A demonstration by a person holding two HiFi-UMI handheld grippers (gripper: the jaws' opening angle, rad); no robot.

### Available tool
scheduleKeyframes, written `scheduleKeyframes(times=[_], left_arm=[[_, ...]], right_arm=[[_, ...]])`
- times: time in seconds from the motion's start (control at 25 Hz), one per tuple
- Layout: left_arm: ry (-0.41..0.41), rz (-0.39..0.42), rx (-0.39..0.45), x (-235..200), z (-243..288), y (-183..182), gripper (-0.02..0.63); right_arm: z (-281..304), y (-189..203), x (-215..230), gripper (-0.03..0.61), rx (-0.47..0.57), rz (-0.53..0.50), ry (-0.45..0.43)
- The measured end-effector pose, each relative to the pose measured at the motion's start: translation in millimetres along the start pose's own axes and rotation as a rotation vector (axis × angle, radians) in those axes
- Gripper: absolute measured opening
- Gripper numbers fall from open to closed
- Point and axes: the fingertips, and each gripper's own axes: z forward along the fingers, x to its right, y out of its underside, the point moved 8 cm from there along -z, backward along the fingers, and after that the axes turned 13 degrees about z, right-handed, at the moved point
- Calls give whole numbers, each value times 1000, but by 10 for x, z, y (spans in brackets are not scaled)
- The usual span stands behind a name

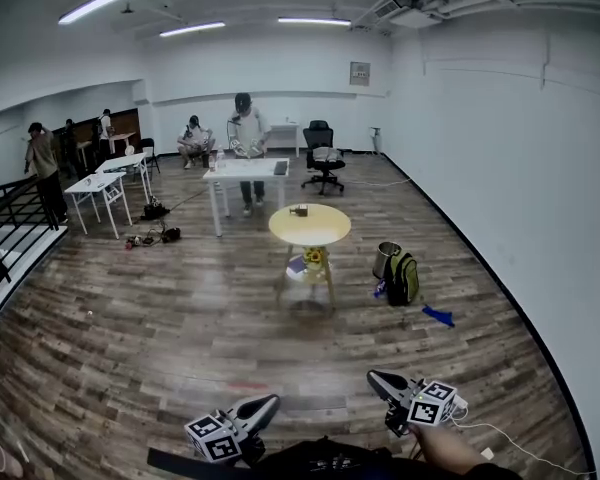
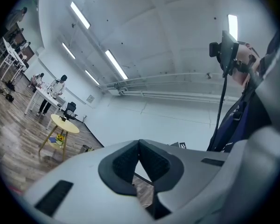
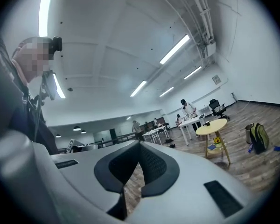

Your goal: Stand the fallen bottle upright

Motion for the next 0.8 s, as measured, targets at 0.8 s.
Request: scheduleKeyframes(times=[0.8], left_arm=[[-13, 27, 10, 354, 1177, 472, 3]], right_arm=[[-751, -546, 860, -11, -14, -29, -52]])
